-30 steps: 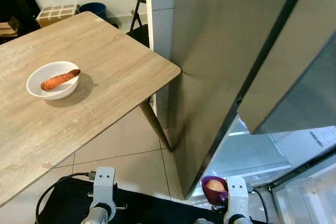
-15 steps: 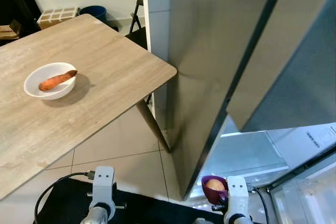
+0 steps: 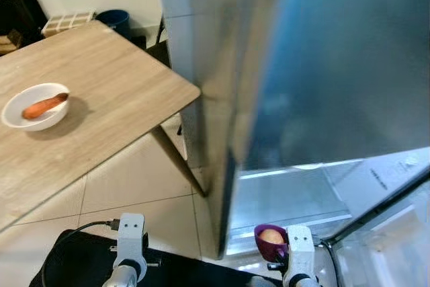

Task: Restocking fridge

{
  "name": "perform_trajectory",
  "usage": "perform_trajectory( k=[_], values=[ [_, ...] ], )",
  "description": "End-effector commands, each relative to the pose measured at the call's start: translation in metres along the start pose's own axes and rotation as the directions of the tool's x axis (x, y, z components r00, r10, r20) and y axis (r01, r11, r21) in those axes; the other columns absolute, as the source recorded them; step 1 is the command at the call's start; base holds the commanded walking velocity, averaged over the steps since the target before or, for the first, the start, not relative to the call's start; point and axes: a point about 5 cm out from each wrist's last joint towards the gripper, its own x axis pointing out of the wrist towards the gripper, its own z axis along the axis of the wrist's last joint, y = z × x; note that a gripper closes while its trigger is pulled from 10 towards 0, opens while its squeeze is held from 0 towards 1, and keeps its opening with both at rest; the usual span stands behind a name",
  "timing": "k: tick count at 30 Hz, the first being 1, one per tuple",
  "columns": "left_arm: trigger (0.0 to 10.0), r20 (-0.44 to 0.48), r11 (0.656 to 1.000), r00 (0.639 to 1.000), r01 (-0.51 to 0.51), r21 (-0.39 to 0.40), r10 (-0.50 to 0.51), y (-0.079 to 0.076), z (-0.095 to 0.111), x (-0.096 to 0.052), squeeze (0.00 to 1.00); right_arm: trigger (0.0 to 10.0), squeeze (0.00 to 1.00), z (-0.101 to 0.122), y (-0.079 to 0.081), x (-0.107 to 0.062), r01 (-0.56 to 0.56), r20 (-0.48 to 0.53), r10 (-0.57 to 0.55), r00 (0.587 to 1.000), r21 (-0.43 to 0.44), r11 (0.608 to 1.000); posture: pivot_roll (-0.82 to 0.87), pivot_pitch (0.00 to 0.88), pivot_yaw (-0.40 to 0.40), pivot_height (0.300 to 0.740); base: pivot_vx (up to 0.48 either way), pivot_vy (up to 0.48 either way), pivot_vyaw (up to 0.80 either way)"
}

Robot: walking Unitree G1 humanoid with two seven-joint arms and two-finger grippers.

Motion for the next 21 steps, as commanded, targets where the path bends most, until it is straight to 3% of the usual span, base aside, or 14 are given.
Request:
perform_trajectory(
  k=[1, 3, 17, 21],
  values=[
    [10.0, -0.008, 1.000, 1.000, -0.015, -0.001, 0.015, 0.0052, -0.0027, -0.0022, 0.00, 10.0, 0.00, -0.0023, 0.0020, -0.0012, 0.001, 0.005, -0.001, 1.000, 0.015, 1.000, -0.14, 0.136, 0.055, 0.740, 0.000, -0.480, 0.00],
    [10.0, -0.008, 1.000, 1.000, -0.015, -0.001, 0.015, 0.0053, -0.0027, -0.0022, 0.00, 10.0, 0.00, -0.0024, 0.0018, -0.0013, 0.001, 0.005, -0.001, 1.000, 0.015, 1.000, -0.14, 0.137, 0.054, 0.740, 0.000, -0.480, 0.00],
    [10.0, -0.003, 0.999, 0.999, -0.038, -0.023, 0.038, 0.0075, -0.0046, -0.0040, 0.00, 10.0, 0.00, -0.0022, 0.0017, -0.0012, -0.001, 0.005, 0.001, 1.000, 0.012, 1.000, -0.14, 0.141, 0.050, 0.740, 0.000, 0.000, 0.00],
    [10.0, -0.005, 1.000, 1.000, -0.013, 0.005, 0.013, 0.0067, -0.0089, -0.0074, 0.00, 10.0, 0.00, -0.0008, 0.0020, -0.0007, -0.004, 0.010, 0.004, 1.000, 0.012, 1.000, -0.15, 0.143, 0.051, 0.740, 0.000, 0.000, 0.00]
  ],
)
